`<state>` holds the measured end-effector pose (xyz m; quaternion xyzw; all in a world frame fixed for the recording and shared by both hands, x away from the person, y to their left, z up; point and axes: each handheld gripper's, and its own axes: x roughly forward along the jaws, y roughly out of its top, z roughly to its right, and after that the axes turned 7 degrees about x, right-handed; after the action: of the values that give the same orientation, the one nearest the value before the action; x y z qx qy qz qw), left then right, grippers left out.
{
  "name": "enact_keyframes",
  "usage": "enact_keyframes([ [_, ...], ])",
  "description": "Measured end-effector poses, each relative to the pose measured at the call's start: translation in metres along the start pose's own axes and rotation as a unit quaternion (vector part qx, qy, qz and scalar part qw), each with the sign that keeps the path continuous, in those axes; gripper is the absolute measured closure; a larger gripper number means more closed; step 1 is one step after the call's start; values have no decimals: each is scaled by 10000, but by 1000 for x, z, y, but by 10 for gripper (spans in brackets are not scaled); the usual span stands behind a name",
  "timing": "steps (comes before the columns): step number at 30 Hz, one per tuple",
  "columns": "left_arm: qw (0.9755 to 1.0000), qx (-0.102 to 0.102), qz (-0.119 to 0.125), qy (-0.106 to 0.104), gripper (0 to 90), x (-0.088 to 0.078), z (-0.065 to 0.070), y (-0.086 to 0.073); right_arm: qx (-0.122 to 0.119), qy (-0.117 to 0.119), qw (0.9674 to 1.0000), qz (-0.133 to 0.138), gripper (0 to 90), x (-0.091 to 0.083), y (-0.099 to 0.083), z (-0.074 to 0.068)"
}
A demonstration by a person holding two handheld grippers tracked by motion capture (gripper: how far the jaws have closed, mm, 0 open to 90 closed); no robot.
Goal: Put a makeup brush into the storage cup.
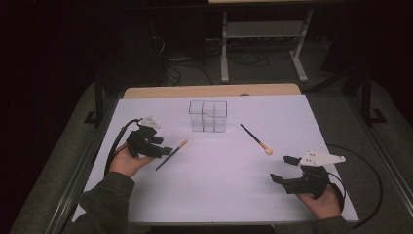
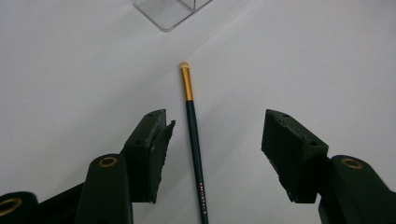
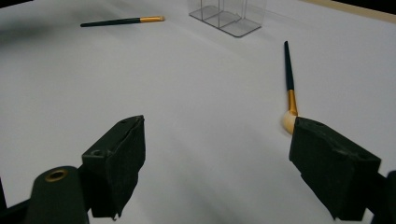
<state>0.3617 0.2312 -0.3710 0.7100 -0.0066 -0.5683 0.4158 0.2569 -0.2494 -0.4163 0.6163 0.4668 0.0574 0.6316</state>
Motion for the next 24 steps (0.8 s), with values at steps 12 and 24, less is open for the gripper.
enact_keyframes([
  [12,9991,-96,-409,-99,465,20,-7,3,-38,-5,10000,19,178,-1,0,0],
  [24,9974,-115,-693,-165,528,32,-13,3,-37,-5,10000,13,180,-1,1,0],
])
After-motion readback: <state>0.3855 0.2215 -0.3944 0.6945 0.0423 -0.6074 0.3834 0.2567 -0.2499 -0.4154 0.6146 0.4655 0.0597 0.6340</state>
